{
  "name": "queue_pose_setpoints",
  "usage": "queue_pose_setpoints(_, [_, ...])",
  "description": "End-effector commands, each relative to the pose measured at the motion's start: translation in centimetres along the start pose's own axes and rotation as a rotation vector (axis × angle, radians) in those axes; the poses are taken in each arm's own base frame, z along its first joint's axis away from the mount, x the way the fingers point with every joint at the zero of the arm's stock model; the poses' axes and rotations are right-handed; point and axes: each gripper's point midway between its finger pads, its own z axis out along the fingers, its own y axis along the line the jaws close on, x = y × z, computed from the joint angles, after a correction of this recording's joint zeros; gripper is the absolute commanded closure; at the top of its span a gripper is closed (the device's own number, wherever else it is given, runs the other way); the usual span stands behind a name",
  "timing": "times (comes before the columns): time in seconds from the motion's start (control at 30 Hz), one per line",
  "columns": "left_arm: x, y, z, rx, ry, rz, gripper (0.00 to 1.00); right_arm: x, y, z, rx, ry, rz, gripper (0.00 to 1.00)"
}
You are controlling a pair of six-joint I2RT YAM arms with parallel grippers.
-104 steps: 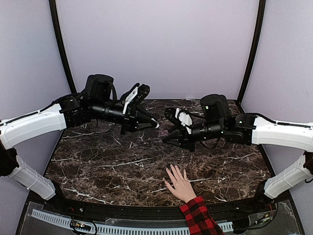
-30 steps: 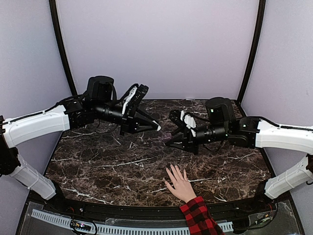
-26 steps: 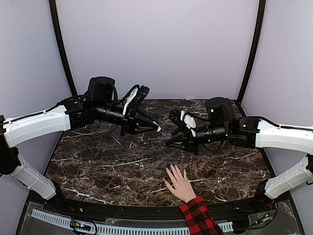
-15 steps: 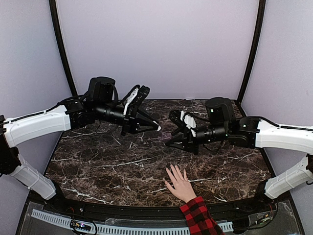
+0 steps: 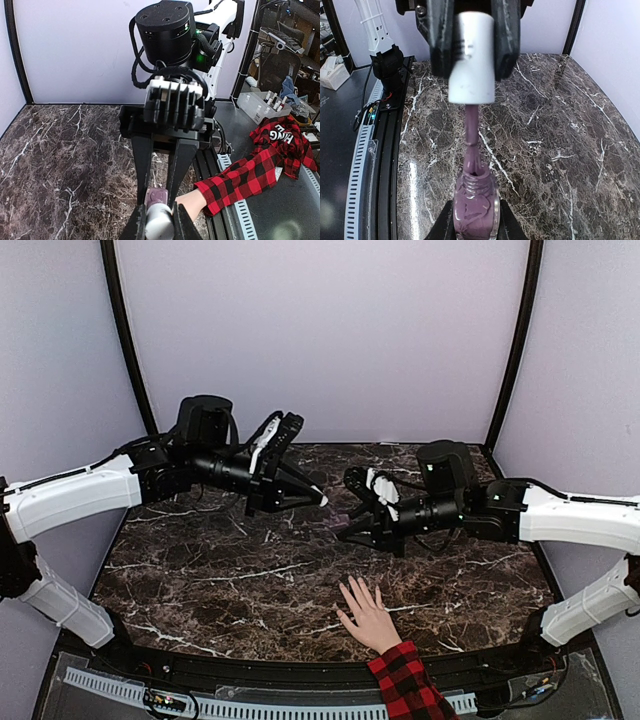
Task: Paint the nails
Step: Remove the excess polish from the bottle rim.
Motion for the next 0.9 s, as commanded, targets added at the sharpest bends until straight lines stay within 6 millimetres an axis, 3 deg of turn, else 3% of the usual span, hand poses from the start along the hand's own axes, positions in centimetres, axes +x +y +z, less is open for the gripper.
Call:
queue_pose_setpoints(0.0, [-2.6, -1.7, -1.3, 0.027, -0.058, 0.069, 1.0, -1.8, -0.3, -0.1, 0.006, -0.051, -0.03, 1.0])
queue_pose_setpoints(0.87, [-1.2, -0.7, -0.4, 0.015, -0.014, 0.035, 1.0, -2.6, 0.2, -0.8, -0.01, -0.084, -0.047, 1.0])
